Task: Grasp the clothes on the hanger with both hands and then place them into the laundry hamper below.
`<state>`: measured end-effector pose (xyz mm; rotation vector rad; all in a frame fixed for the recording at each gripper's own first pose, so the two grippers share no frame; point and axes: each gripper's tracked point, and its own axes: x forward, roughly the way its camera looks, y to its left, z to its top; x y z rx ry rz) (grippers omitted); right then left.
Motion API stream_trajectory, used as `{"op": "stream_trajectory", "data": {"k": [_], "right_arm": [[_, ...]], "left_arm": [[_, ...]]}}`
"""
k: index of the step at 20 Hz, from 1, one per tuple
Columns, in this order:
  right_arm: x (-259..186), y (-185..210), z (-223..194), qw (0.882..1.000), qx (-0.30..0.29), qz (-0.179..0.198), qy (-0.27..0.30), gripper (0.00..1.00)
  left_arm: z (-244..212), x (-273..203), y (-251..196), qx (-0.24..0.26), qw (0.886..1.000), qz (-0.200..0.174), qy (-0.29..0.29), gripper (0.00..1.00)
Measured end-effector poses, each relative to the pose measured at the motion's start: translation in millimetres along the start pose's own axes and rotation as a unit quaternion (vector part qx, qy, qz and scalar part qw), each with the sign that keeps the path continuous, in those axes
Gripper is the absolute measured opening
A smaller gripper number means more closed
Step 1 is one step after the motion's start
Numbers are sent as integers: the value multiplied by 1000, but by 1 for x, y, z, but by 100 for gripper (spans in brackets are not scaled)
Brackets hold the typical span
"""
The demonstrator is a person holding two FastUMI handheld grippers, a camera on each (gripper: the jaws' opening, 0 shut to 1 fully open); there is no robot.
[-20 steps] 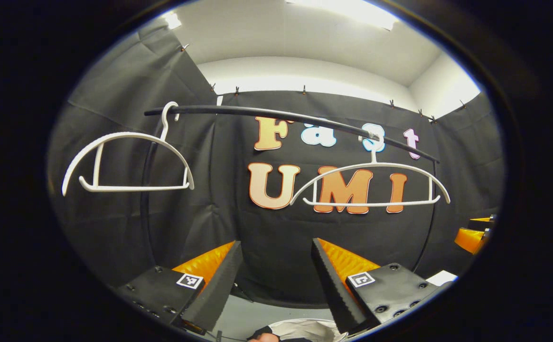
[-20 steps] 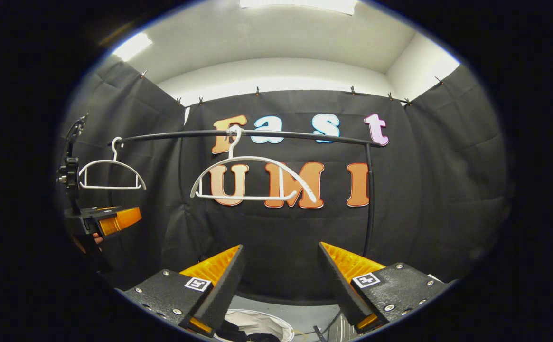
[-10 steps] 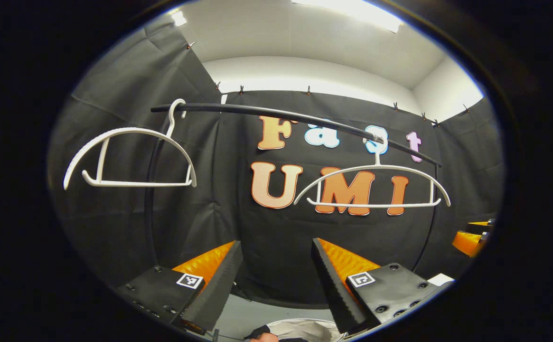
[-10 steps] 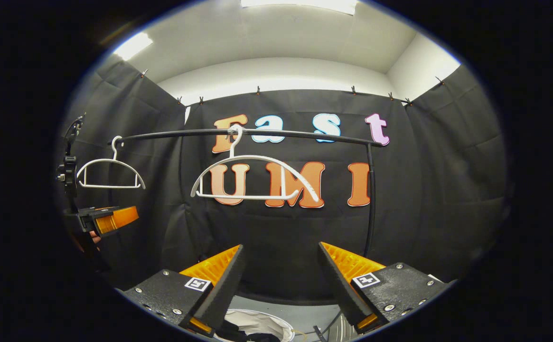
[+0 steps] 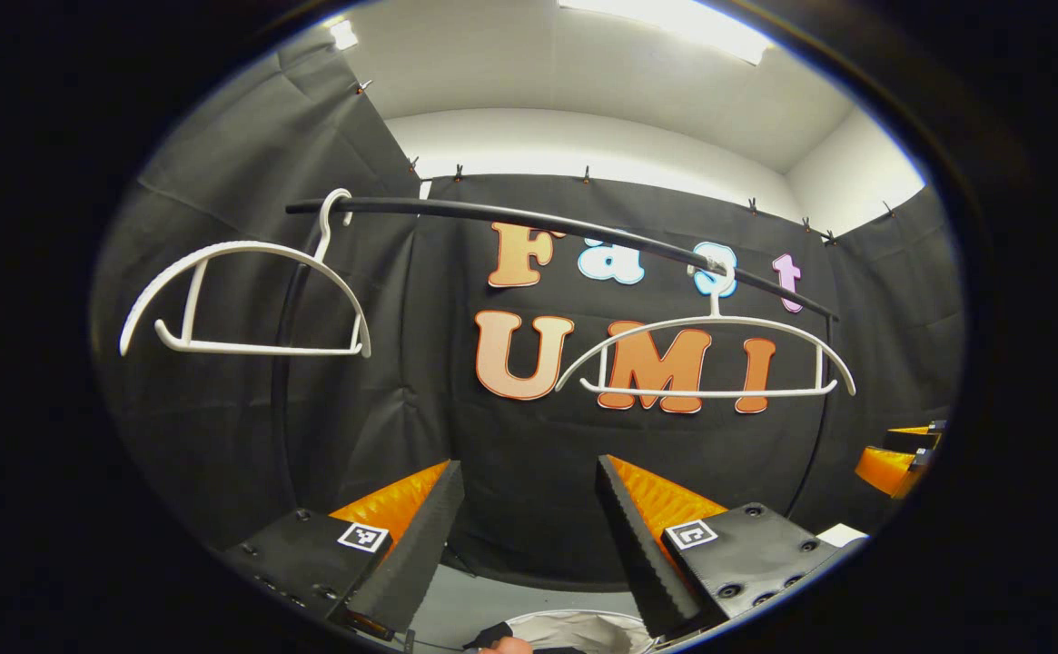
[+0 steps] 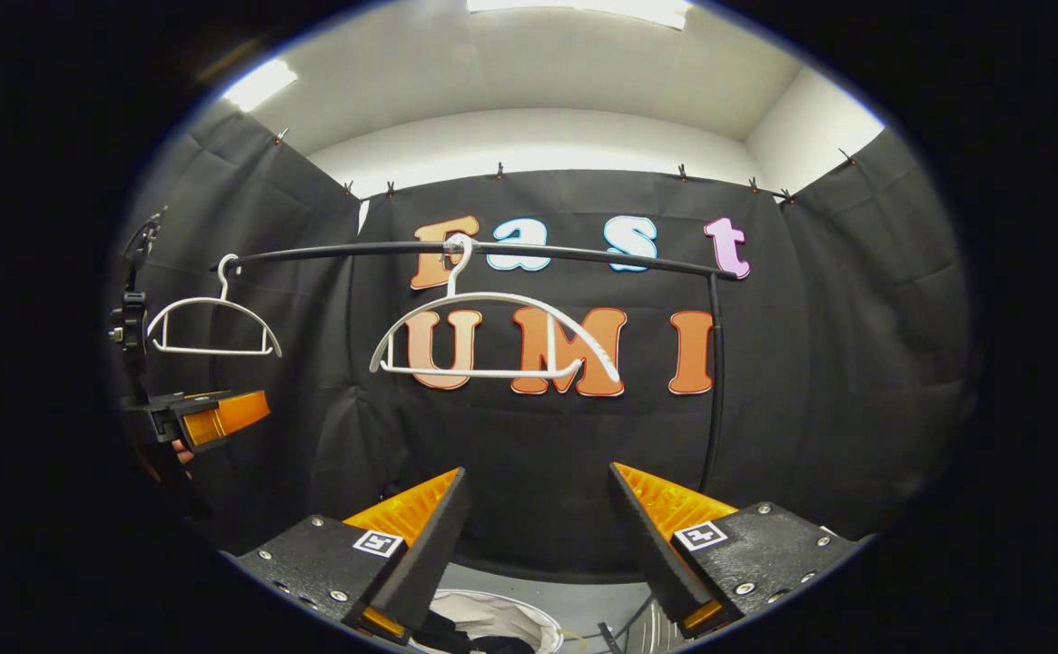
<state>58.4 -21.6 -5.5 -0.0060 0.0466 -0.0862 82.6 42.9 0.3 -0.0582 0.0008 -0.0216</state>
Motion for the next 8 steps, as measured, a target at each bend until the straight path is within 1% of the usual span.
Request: {"op": "stream_trajectory", "data": {"k": [2,3,4,5,6,8], "right_arm": [[2,0,0,1000,1,-1,0,93],[2,0,-1,1000,1,0,-1,93],[2,1,-1,1000,0,-1,0,93],[2,1,-2,1000,0,0,1,93],[0,1,-3,1000,0,0,2,93],[0,3,-3,1000,1,1,3,93]], "left_arm": [[0,-1,0,0,1000,-1,0,95],[0,-1,1,0,1000,-1,-1,94],[0,-1,0,0,1000,-2,-1,95],[1,-2,0,1,1000,-3,-1,94],[1,-3,0,1,1000,-3,-1,95],[1,-4,1,2,1000,-4,0,94]]}}
